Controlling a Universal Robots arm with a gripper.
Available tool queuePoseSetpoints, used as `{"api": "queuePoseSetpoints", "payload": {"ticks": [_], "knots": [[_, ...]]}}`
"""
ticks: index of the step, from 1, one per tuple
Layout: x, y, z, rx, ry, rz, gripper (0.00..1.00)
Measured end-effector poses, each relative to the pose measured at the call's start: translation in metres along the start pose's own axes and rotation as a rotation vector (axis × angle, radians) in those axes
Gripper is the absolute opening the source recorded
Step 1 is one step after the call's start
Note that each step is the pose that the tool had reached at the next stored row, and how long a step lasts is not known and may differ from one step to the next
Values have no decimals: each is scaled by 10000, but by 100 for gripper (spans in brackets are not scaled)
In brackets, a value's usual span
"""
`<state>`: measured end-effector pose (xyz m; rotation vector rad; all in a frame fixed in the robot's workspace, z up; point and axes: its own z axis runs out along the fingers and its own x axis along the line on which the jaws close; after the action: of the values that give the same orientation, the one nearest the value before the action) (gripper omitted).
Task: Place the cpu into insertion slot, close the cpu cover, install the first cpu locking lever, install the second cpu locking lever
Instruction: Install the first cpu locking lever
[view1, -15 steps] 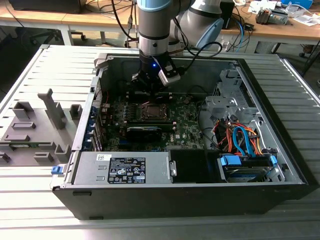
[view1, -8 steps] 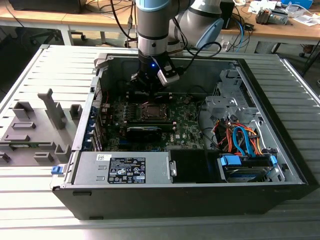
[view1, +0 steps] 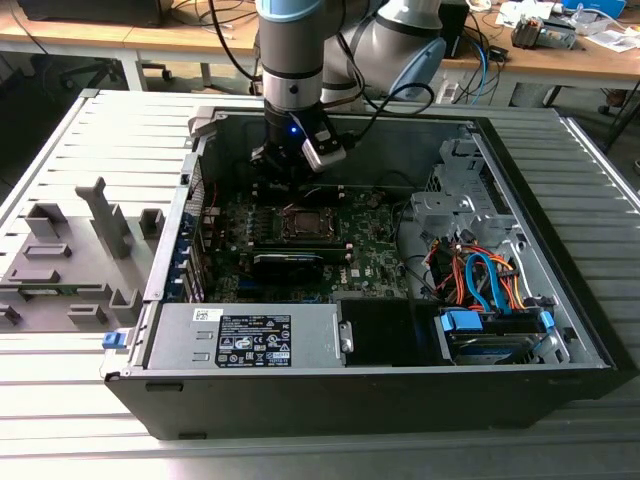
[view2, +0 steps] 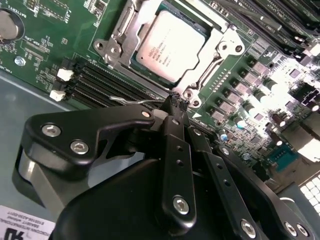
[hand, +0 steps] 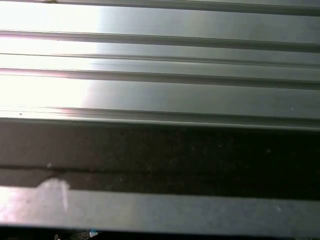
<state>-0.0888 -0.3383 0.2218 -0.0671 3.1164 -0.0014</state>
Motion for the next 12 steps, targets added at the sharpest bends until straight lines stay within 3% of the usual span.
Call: {"api": "queuePoseSetpoints", "payload": {"ticks": [3,6,12], "knots": [[5,14,1,0,-1,-41,11],[4,35,5,-12,-1,-477,11],[2,58,20,-12,-2,-485,11]]}}
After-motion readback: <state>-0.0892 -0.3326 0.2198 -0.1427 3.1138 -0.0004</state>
